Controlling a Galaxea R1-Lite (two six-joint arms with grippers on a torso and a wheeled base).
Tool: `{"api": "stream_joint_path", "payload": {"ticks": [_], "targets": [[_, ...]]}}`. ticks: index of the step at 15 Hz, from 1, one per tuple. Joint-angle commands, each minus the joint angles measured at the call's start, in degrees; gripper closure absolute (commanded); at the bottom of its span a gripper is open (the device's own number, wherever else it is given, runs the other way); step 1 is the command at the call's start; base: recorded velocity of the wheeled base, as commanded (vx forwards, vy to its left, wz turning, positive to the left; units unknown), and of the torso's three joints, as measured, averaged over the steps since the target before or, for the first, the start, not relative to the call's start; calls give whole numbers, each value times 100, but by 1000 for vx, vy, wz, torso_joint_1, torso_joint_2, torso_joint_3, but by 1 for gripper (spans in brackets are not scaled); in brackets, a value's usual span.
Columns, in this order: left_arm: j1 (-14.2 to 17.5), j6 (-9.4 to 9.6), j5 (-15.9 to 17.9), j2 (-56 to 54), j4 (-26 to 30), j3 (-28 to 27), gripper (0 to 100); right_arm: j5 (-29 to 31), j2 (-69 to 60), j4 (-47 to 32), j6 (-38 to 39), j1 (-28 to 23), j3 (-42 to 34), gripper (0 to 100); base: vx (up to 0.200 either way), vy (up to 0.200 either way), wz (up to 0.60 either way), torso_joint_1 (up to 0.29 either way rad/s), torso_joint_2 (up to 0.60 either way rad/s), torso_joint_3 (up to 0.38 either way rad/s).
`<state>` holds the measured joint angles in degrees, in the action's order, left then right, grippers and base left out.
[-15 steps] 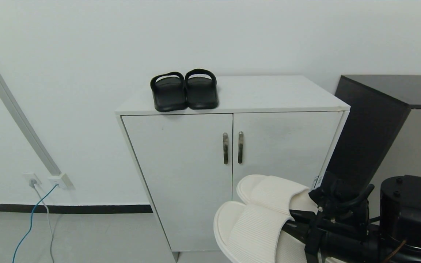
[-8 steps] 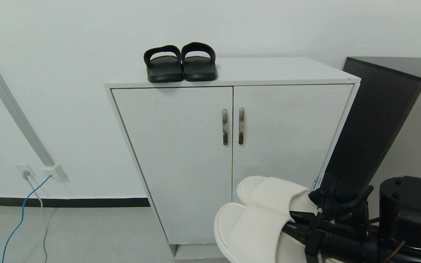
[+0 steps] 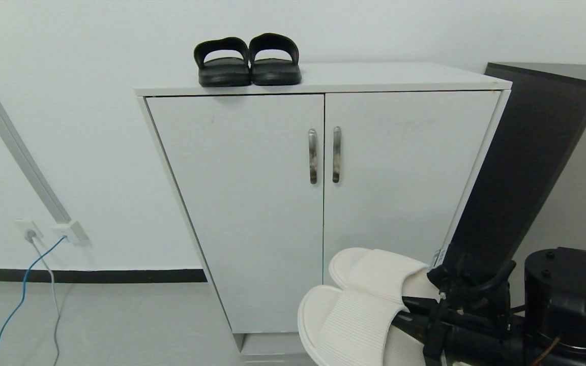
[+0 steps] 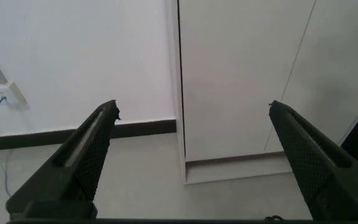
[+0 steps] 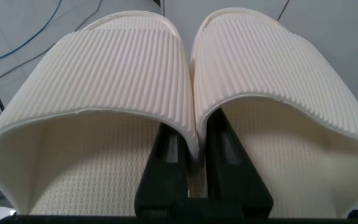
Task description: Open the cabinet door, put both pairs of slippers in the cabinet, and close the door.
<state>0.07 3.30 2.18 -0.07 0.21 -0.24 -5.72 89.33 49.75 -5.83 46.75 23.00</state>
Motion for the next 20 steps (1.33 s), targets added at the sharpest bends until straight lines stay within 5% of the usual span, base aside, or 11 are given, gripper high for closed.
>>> {"api": "stream_joint_path", "payload": {"ticks": [1, 3, 5, 6, 10, 13, 16, 20], "targets": [[1, 21, 2, 7, -3, -11, 0, -8, 23, 0, 3, 18, -6, 100, 0, 0, 0, 0, 0, 0], [-7, -23, -7, 113, -3, -274, 0, -17, 40, 44, 3, 18, -24, 100, 0, 0, 0, 0, 0, 0], [1, -409, 10, 825, 6, -1382, 0, -17, 40, 52, 11, 18, -15, 100, 0, 0, 0, 0, 0, 0], [-25, -401, 37, 1036, 6, -1531, 0, -17, 40, 52, 11, 18, -24, 100, 0, 0, 0, 0, 0, 0], [-60, -392, 1250, 2829, -346, -1610, 0, -17, 5, 52, 3, 36, -86, 100, 0, 0, 0, 0, 0, 0], [-113, -383, 1812, 4244, -1849, -1637, 0, -26, 23, 61, 3, 53, -112, 100, 0, 0, 0, 0, 138, 88], [-860, -418, 1953, 5158, -2640, -1883, 0, -26, 32, 61, 3, 62, -129, 100, 0, 0, 0, 2, 70, 23], [-1915, -427, 1935, 6116, -2728, -2788, 0, -8, 32, 61, -6, 71, -156, 100, 0, 0, 0, 0, 0, 0]]}}
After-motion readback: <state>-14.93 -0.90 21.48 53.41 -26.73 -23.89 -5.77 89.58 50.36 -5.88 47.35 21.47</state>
